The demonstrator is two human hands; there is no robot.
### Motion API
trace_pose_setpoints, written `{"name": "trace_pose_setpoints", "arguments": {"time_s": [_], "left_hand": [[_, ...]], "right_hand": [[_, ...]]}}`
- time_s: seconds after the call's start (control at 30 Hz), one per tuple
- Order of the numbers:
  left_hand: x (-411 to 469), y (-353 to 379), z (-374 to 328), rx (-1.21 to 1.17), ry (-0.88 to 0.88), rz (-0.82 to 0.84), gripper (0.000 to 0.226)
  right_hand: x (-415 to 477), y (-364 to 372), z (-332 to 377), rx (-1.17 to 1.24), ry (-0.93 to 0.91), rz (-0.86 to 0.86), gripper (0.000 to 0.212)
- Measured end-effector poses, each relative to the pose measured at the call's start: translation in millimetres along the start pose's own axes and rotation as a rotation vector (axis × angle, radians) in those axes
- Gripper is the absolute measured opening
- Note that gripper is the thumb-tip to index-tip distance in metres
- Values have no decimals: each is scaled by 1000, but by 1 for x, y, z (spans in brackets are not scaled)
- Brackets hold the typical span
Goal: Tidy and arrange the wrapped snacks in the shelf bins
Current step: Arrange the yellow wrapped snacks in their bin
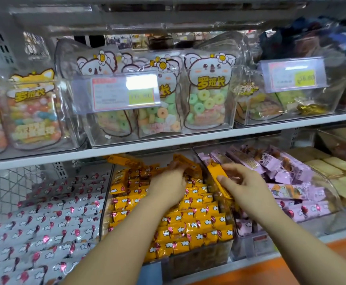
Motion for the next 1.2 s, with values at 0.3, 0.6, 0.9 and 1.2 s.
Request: {"name": "trace_pose_setpoints", "arguments": {"time_s": [0.3,0.6,0.9,1.2], "left_hand": [[34,9,-23,-13,119,70,40],[-9,-24,15,-240,55,75,45],[-62,-38,22,-398,129,13,18],[-94,-22,15,-378,106,264,32]], "right_hand": [[2,-1,1,40,-30,17,17],[4,3,6,-49,-17,22,25],[-8,15,30,-220,-147,-31,32],[-29,38,55,-140,-237,22,59]]}}
Point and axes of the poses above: each hand's wrist, its own x-axis towards the middle knuckle, its own y-axis out of the palm, z = x × y, the point moved 8 cm from there along x, towards the middle knuckle, and after that the axes turned 7 degrees about -y, right-handed, at the moved point
